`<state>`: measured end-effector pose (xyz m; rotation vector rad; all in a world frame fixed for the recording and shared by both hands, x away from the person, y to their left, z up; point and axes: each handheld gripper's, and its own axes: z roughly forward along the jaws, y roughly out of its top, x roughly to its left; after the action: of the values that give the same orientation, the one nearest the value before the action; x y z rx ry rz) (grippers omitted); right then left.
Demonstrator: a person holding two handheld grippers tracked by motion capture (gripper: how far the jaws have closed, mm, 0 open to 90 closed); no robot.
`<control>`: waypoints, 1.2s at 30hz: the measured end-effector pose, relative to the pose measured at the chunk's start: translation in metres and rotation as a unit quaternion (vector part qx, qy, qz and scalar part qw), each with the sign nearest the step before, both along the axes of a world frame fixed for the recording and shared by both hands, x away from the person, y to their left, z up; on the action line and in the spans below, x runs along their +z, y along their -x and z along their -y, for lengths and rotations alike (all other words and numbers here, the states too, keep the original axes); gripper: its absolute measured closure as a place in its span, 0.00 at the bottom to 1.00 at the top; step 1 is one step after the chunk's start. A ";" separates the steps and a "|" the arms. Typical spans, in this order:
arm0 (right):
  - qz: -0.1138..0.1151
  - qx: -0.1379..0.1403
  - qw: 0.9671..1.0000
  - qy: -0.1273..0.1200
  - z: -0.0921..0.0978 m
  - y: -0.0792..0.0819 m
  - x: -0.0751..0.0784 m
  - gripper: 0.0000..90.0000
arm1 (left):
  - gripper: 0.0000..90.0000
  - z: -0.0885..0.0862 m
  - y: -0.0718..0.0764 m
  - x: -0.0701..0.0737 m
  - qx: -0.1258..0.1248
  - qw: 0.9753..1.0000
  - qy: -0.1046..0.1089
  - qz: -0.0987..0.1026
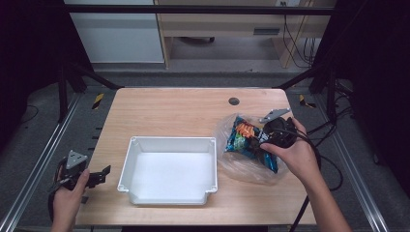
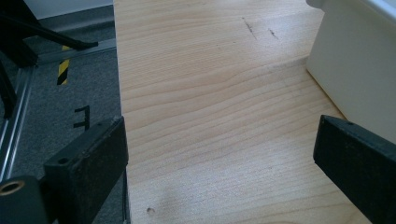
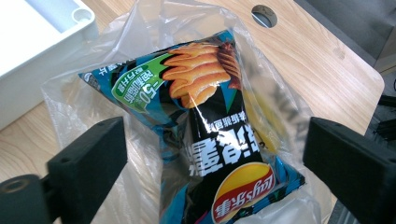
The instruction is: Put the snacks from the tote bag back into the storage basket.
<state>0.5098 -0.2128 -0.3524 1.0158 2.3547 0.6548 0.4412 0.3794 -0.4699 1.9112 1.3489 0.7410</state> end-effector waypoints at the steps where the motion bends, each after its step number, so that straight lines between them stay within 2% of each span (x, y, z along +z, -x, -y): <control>1: -0.006 0.005 1.000 0.002 -0.001 -0.004 0.000 0.09 | 0.03 0.000 0.000 0.000 -0.001 1.000 0.000 0.000; 4: -0.008 0.009 1.000 0.004 -0.002 -0.007 0.000 0.09 | 0.03 0.000 0.000 0.000 -0.002 1.000 -0.002 -0.001; 10: -0.038 0.027 0.999 0.011 -0.006 -0.018 -0.005 0.10 | 0.03 0.001 0.000 0.000 -0.004 1.000 -0.006 -0.002; 14: -0.043 0.031 0.998 0.020 -0.009 -0.022 -0.009 0.10 | 0.03 0.001 0.000 0.000 -0.004 1.000 -0.004 -0.001; 23: -0.059 0.036 0.997 0.021 -0.005 -0.034 -0.013 0.10 | 0.04 0.001 0.000 0.000 -0.005 1.000 -0.004 -0.003; 28: -0.058 0.042 0.997 0.023 -0.003 -0.036 -0.014 0.10 | 0.04 0.001 -0.001 -0.001 -0.007 1.000 -0.005 -0.006; 35: -0.080 0.042 0.995 0.031 -0.002 -0.044 -0.024 0.11 | 0.04 0.002 -0.001 -0.001 -0.008 1.000 -0.005 -0.006; 36: -0.086 0.048 0.995 0.029 -0.002 -0.047 -0.027 0.11 | 0.04 0.002 -0.001 -0.001 -0.008 1.000 -0.005 -0.007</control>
<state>0.5564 -0.2105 -0.3793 0.9722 2.5697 0.5511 0.4421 0.3777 -0.4710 1.9359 1.3389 0.7302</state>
